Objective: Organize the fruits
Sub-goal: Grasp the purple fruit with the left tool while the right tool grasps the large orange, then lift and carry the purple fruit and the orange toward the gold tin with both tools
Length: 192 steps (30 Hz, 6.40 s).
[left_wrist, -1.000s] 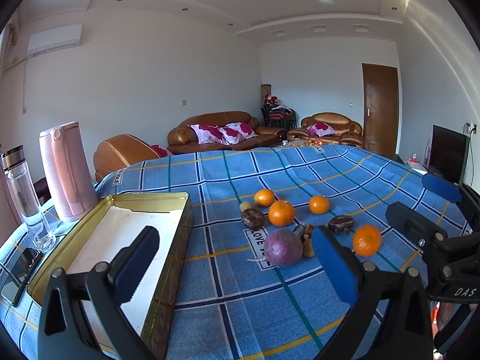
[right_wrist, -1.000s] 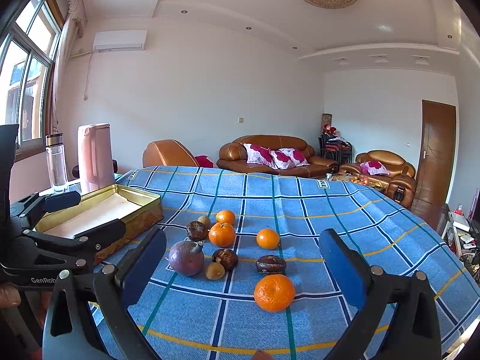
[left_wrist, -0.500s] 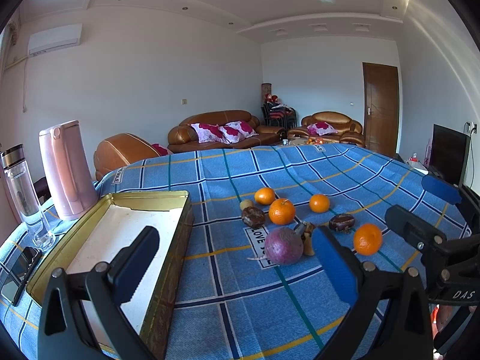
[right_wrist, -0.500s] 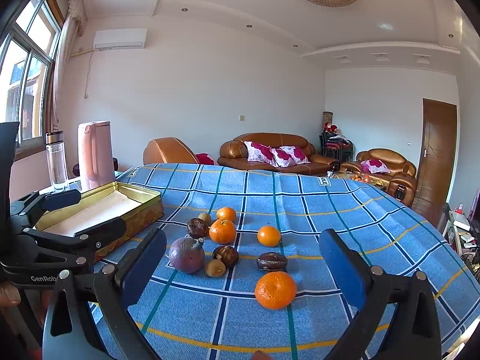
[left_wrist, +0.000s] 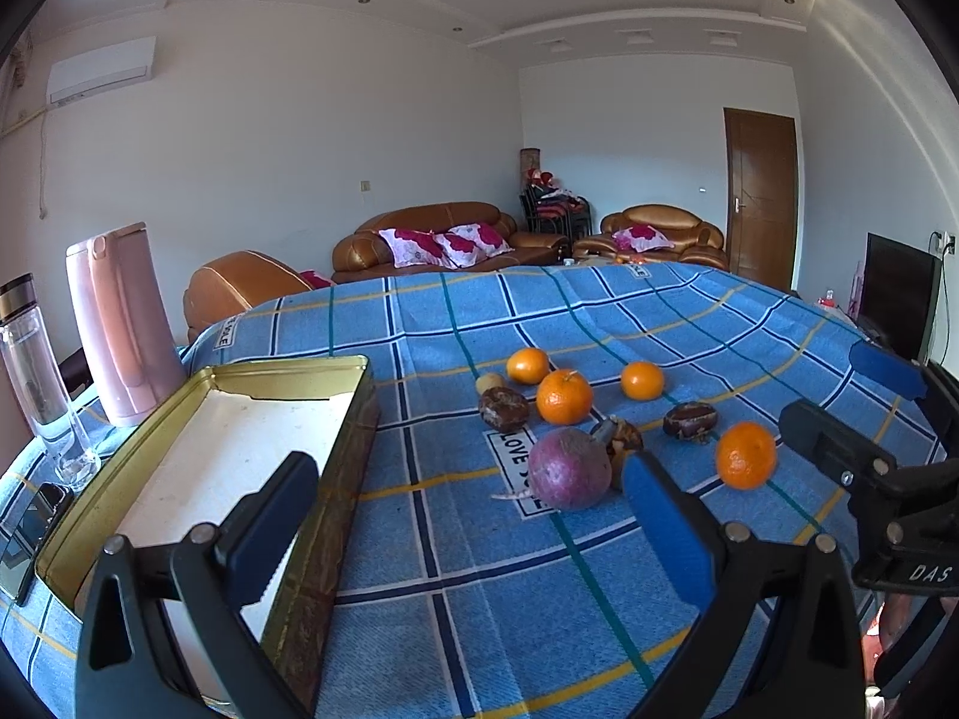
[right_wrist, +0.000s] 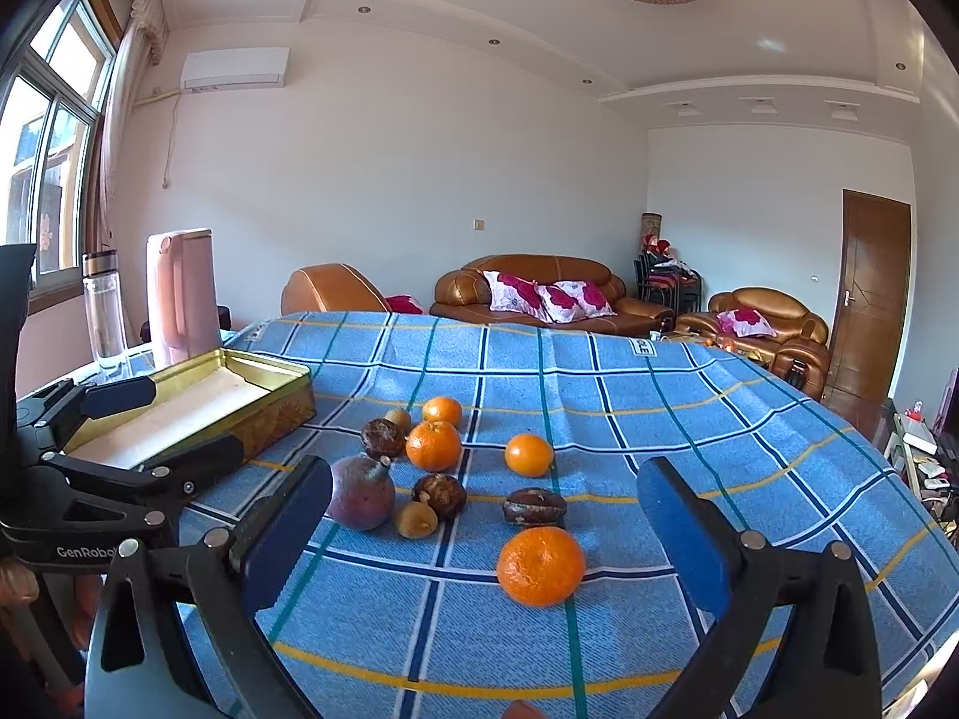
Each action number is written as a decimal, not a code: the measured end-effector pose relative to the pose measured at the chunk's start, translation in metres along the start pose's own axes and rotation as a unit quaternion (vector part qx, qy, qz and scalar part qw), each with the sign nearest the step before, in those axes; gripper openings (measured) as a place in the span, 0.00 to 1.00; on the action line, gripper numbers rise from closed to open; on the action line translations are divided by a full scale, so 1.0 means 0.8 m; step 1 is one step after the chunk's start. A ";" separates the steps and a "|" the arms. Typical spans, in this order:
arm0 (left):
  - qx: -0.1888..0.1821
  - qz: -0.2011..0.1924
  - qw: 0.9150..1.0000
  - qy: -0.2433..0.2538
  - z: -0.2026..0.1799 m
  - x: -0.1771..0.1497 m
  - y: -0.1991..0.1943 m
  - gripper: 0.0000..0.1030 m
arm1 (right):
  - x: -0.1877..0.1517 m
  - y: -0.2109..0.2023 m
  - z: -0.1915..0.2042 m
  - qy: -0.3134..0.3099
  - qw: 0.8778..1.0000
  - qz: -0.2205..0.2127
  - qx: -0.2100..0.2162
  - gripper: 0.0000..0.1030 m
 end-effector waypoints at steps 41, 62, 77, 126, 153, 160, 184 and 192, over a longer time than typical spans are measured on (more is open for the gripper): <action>-0.114 0.184 0.976 0.026 -0.060 -0.007 0.135 0.53 | -0.052 0.099 -0.029 0.026 0.976 0.206 0.058 0.49; -0.118 0.102 0.988 0.013 -0.047 0.013 0.101 0.53 | -0.039 0.077 -0.022 0.001 0.989 0.133 0.059 0.49; -0.103 0.056 0.993 0.009 -0.040 0.019 0.080 0.53 | -0.035 0.065 -0.018 -0.007 0.993 0.099 0.061 0.49; -0.079 -0.037 0.996 -0.009 -0.027 0.031 0.038 0.53 | -0.032 0.029 -0.011 -0.036 0.998 0.013 0.058 0.49; -0.059 -0.086 0.994 -0.018 -0.020 0.035 0.014 0.53 | -0.030 0.013 -0.008 -0.049 0.996 -0.030 0.065 0.49; -0.058 -0.081 0.995 -0.019 -0.017 0.033 0.014 0.53 | -0.028 0.016 -0.003 -0.060 0.996 -0.021 0.055 0.49; -0.046 -0.057 0.996 -0.043 0.020 0.026 0.010 0.53 | 0.009 0.019 0.042 -0.098 0.992 -0.013 0.073 0.49; -0.028 -0.049 0.997 -0.044 0.040 0.022 0.009 0.53 | 0.031 0.031 0.072 -0.105 0.989 -0.014 0.105 0.49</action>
Point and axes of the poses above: each gripper's, at about its wrist camera, not at the fingertips, and y roughly the way its jaws point, z to its left, x to its top, the point moved 5 cm from there along y, roughly the way its jaws point, and after that the axes turned 2 degrees about z, right-handed, at the moved point
